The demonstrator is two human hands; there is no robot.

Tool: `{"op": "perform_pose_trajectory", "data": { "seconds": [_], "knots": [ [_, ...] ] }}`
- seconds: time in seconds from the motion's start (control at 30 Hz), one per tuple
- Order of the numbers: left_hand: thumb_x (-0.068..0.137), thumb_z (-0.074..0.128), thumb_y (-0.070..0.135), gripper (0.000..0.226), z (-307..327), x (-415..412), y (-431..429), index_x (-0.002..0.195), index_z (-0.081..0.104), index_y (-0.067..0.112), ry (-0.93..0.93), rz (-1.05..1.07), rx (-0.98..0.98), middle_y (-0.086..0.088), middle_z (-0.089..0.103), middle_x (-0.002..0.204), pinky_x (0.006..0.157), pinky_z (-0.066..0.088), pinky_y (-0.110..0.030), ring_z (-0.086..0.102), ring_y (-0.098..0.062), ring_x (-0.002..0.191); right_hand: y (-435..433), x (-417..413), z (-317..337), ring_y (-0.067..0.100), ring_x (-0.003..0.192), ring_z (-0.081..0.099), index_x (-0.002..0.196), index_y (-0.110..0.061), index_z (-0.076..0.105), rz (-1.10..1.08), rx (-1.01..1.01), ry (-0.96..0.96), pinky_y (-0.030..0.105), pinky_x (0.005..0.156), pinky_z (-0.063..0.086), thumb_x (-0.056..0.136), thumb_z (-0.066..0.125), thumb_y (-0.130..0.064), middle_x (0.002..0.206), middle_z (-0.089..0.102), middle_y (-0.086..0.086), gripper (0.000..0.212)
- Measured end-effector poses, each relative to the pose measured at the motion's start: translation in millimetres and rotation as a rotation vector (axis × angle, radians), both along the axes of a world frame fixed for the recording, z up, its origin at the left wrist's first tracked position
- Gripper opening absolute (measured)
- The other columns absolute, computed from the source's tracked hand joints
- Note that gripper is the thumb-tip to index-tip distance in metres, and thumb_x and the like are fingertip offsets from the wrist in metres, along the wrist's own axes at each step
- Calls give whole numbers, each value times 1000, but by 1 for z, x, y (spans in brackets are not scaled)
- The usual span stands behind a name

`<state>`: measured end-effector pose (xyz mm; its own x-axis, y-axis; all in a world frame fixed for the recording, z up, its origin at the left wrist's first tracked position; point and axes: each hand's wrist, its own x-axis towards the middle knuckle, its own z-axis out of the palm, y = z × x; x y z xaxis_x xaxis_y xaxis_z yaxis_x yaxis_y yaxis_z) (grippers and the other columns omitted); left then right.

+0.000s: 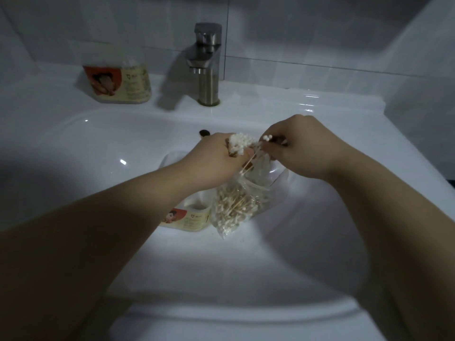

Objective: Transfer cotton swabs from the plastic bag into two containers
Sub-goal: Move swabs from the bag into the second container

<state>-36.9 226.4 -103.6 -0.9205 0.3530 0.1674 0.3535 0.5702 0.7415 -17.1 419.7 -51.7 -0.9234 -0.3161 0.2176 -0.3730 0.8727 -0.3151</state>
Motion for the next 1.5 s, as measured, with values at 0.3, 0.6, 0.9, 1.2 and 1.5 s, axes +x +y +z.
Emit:
{"op": "perform_pose_trajectory", "data": {
  "seconds": [0.3, 0.6, 0.9, 1.2, 1.5],
  "knots": [
    [101, 59, 38, 22, 7, -3, 2, 94, 76, 26, -50, 148, 251, 15, 75, 85, 70, 52, -23, 68, 1, 80, 1, -1, 1, 26, 80, 68, 90, -12, 75, -60, -108, 72, 42, 80, 55, 98, 58, -26, 79, 73, 8, 23],
    [107, 50, 35, 23, 10, 11, 9, 116, 66, 23, -243, -26, 307, 5, 78, 79, 39, 38, -17, 75, -10, 68, -6, -6, -6, 31, 79, 67, 84, -6, 71, -59, -116, 48, 43, 76, 54, 98, 57, -28, 78, 72, 14, 30],
    [107, 49, 36, 22, 8, 11, 11, 99, 67, 26, -381, -1, 367, 11, 72, 72, 44, 35, -18, 65, -4, 63, -12, -3, -5, 17, 74, 69, 79, -17, 75, -104, -177, -19, 37, 73, 57, 98, 60, -29, 76, 74, -3, 26],
    [102, 60, 38, 25, 11, 6, 10, 93, 64, 15, -365, 93, 336, 0, 56, 72, 43, 33, -22, 49, -11, 55, 0, -10, -4, 4, 58, 61, 69, -20, 75, -212, -268, -36, 21, 56, 45, 92, 61, -29, 60, 68, -20, 29],
    [93, 72, 39, 31, 11, -1, 3, 76, 59, 17, -272, 259, 476, 2, 53, 62, 50, 36, -26, 52, -20, 59, 0, -11, -4, 14, 53, 54, 74, -14, 77, -211, -588, -118, 32, 60, 45, 86, 68, -19, 64, 72, -5, 16]
  ]
}}
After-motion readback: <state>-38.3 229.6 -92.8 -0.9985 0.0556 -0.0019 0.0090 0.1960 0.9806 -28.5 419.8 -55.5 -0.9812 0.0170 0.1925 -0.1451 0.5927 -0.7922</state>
